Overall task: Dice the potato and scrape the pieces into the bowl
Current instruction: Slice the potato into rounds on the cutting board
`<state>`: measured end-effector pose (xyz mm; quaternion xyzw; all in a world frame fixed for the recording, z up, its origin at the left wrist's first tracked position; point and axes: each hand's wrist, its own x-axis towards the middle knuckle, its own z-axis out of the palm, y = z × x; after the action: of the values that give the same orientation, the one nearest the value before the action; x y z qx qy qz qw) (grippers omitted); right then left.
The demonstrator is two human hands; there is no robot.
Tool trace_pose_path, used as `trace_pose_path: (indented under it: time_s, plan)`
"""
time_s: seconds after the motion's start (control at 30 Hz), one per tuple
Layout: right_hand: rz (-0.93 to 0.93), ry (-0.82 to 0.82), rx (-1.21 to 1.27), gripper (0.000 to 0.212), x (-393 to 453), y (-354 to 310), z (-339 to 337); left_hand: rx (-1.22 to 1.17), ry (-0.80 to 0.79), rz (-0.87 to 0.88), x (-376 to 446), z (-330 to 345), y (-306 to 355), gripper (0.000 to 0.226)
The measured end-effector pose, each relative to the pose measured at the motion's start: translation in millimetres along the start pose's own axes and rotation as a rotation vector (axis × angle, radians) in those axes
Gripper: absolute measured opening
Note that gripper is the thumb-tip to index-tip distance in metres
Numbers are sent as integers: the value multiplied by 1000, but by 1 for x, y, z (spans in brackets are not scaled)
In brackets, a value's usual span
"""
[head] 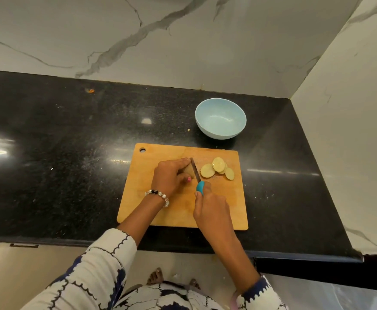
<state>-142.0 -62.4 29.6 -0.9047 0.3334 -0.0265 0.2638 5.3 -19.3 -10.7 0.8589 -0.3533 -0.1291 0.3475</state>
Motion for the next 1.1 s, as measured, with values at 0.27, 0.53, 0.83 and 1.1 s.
trace_pose_path:
  time_s: [0.27,0.53,0.83,1.1]
  plan:
    - [-10,-32,-206,43,13,-10,0,-58,18,-10,1,1,0,50]
    - [-72,-98,-219,31,35,-21,-1,-36,47,13,-2,4,-1,45]
    - [27,-154,-243,55,-35,18,28,-76,33,-42,-2,0,2,48]
    - [-37,-62,-189,53,-11,43,22,-54,-19,-46,-2,-4,4,51]
